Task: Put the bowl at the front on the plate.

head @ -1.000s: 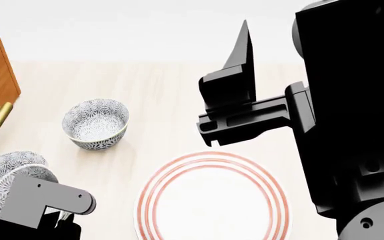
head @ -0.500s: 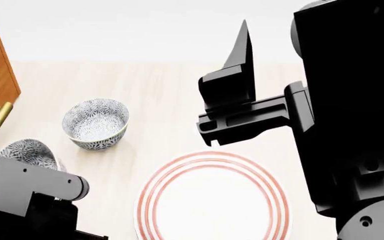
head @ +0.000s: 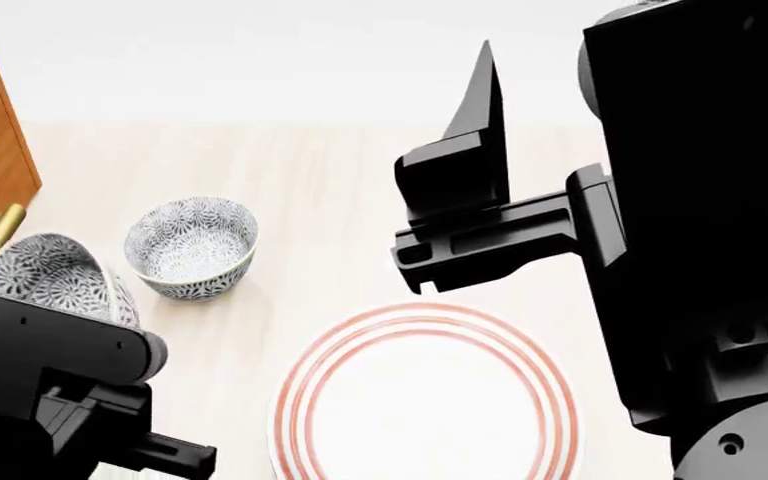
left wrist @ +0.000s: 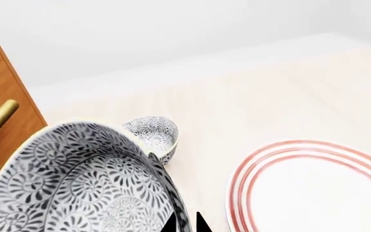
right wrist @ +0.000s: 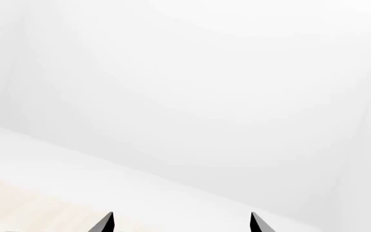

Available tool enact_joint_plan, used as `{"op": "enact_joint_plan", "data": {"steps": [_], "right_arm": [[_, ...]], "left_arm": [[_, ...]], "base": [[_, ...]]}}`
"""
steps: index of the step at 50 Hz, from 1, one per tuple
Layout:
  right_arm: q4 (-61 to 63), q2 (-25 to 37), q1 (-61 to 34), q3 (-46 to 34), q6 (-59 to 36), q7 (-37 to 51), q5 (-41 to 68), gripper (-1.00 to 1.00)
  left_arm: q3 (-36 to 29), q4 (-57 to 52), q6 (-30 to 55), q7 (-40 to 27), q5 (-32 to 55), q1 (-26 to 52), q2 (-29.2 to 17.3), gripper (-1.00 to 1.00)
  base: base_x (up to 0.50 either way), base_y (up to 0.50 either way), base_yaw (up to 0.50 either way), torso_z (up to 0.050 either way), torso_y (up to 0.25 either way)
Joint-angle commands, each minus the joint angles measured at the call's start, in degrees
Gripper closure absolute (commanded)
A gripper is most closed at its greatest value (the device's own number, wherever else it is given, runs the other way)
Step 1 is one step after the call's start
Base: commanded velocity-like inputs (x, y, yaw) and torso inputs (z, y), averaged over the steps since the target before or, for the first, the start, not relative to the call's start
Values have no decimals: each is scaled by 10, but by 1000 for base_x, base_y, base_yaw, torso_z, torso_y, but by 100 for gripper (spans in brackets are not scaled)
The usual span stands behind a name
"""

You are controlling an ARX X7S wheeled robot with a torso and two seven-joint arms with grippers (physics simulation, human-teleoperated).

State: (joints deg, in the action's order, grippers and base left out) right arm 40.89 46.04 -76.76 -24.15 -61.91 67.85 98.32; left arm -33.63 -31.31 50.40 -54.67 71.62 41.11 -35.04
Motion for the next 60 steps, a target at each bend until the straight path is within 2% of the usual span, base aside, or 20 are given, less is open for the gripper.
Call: {"op": "enact_joint_plan", "data": {"steps": [1,30,60], "right_arm": [[4,4,-1,-1,3,3,4,-100],[5,7,-7,-8,7,3,6,-100],[8,9,-8,-15,10,-2,1,-100]], "left_arm": [[9,-20,-5,-4,0,13,0,100],[23,-65,-20,-12,-2,39,-4,100],[-7,-30,0,44,-4,105,28,100]], "base": [[0,0,0,0,0],[0,0,0,0,0],[0,0,0,0,0]]}}
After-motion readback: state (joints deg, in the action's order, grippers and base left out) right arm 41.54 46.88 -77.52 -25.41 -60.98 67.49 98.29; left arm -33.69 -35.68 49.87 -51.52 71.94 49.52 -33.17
